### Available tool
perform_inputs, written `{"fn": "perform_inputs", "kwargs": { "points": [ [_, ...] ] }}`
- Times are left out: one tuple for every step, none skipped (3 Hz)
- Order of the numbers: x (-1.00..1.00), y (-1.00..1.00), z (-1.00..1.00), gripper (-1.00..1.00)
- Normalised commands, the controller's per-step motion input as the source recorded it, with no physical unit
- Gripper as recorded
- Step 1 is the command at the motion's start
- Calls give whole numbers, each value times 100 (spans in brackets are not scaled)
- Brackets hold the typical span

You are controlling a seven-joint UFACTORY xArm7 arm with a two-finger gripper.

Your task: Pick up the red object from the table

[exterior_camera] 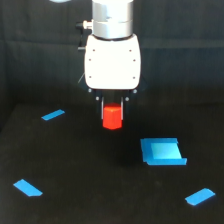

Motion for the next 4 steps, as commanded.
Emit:
{"fn": "perform_inputs", "kwargs": {
  "points": [
    [-3, -10, 8, -100],
    [10, -8, 8, -100],
    [5, -12, 13, -100],
    [4, -7, -2, -91]
  ]
}}
